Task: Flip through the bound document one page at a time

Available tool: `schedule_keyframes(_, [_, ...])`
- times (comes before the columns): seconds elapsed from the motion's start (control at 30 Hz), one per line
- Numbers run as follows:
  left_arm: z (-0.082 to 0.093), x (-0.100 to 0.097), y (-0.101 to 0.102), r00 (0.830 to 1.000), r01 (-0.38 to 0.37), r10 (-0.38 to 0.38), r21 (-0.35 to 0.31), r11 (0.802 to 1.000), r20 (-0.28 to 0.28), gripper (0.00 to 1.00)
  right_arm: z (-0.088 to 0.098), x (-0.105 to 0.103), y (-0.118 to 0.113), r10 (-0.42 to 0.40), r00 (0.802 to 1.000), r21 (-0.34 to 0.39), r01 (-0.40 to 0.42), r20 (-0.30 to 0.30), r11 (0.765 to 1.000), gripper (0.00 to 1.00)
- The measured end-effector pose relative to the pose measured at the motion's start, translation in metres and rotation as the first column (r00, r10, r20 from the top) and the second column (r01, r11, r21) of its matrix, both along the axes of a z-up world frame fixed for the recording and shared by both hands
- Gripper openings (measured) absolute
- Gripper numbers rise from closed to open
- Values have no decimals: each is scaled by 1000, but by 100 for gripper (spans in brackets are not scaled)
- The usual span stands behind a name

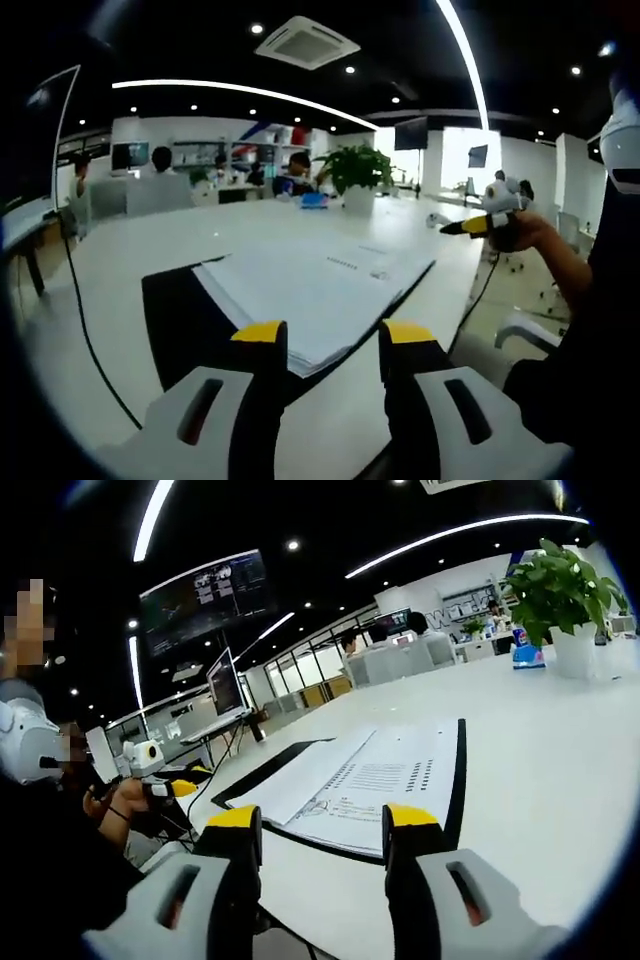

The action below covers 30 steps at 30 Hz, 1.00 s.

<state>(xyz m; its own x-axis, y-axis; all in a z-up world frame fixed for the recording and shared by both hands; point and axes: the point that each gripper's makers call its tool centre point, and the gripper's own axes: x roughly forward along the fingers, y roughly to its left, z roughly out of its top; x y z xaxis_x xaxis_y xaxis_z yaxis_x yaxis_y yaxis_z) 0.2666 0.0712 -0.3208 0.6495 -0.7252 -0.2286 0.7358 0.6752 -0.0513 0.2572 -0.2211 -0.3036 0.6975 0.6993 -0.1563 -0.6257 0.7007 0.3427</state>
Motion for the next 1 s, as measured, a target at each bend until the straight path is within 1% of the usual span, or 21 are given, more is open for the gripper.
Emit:
schedule_keyframes(0.03, [-1, 1, 0, 1000, -1, 1, 3, 1000, -2, 39, -1, 1, 1, 3, 1000, -7, -3, 0, 1000, 43])
schedule_keyframes(0.1, [-3, 1, -1, 1000, 2, -2, 10, 1000, -8, 39, -3, 1, 6, 12, 1000, -24, -12, -2, 1000, 46])
schedule_keyframes(0.13, [-3, 1, -1, 1000, 3, -3, 9, 1000, -9, 39, -6, 1, 8, 24, 1000, -35, -24, -13, 999, 49])
schedule_keyframes(0.17, [-3, 0, -2, 1000, 4, -4, 6, 1000, -9, 39, -8, 0, 10, 28, 1000, -44, -28, -12, 999, 54])
schedule_keyframes(0.27, [-3, 2, -4, 1000, 5, -5, 6, 1000, -9, 39, -12, 1, 12, 42, 999, -70, -42, -10, 997, 63])
schedule_keyframes(0.33, [-5, 3, -6, 1000, 12, -12, 10, 1000, -11, 39, -13, 2, 11, 35, 999, -65, -36, -13, 997, 70])
schedule_keyframes(0.37, [-5, 3, -6, 1000, 13, -13, 10, 1000, -13, 39, -15, 2, 11, 34, 999, -61, -35, -19, 998, 72])
schedule_keyframes(0.43, [-6, 3, -8, 1000, 17, -17, 8, 1000, -13, 39, -22, -1, 11, 41, 998, -77, -45, -52, 996, 72])
schedule_keyframes(0.53, [-9, 1, -10, 1000, 26, -26, 6, 1000, -16, 38, -30, -3, 10, 34, 996, -87, -41, -82, 995, 71])
schedule_keyframes(0.63, [-17, 0, -13, 999, 31, -31, 2, 1000, -35, 38, -36, -8, 11, 46, 992, -65, -54, -116, 996, 64])
schedule_keyframes(0.7, [-20, -3, -15, 998, 46, -46, 4, 999, -43, 38, -37, -8, 11, 49, 991, -69, -58, -125, 996, 63])
schedule_keyframes(0.77, [-20, -3, -14, 998, 46, -46, -1, 999, -47, 38, -35, -8, 12, 61, 991, -79, -70, -118, 994, 59])
schedule_keyframes(0.87, [-14, -1, -11, 998, 38, -38, -10, 999, -50, 38, -30, -7, 16, 78, 992, -81, -85, -95, 993, 55])
schedule_keyframes(1.0, [-5, -2, -18, 997, 71, -71, -1, 997, -32, 38, -35, 2, 21, 87, 989, -89, -98, -118, 991, 56])
